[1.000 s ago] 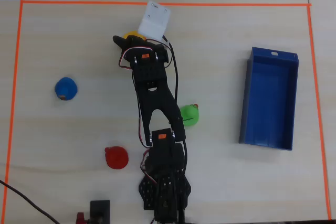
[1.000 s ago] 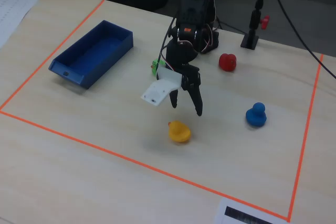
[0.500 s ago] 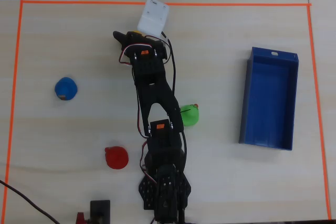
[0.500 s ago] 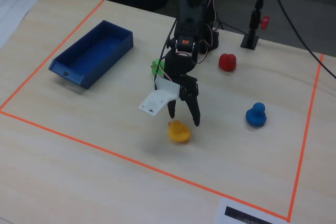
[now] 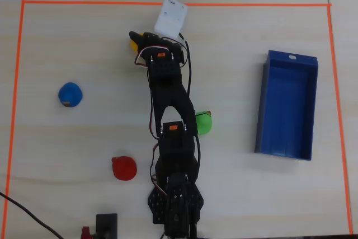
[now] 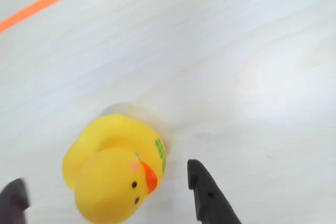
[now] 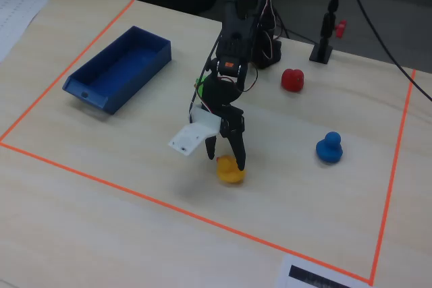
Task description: Grasp yellow duck and put it into box.
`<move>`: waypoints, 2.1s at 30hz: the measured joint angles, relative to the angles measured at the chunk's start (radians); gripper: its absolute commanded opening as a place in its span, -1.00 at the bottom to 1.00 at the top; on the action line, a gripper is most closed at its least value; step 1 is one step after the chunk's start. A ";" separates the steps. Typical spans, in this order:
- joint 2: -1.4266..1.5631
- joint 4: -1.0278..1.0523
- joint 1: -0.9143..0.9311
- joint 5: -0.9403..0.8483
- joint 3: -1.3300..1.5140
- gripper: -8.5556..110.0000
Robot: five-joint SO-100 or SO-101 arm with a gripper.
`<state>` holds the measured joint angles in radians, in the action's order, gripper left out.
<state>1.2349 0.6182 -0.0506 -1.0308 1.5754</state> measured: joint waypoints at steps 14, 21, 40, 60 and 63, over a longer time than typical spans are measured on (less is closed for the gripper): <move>-0.021 -0.112 -0.038 0.021 0.066 -0.66; -0.020 -0.137 -0.049 0.021 0.064 -0.86; 0.486 0.100 0.319 -0.081 -0.130 -0.86; 0.370 -0.351 1.106 -0.520 0.189 -0.86; 0.370 -0.334 1.100 -0.552 0.252 -0.86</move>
<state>1.6045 0.2838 1.0492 -1.5831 1.8270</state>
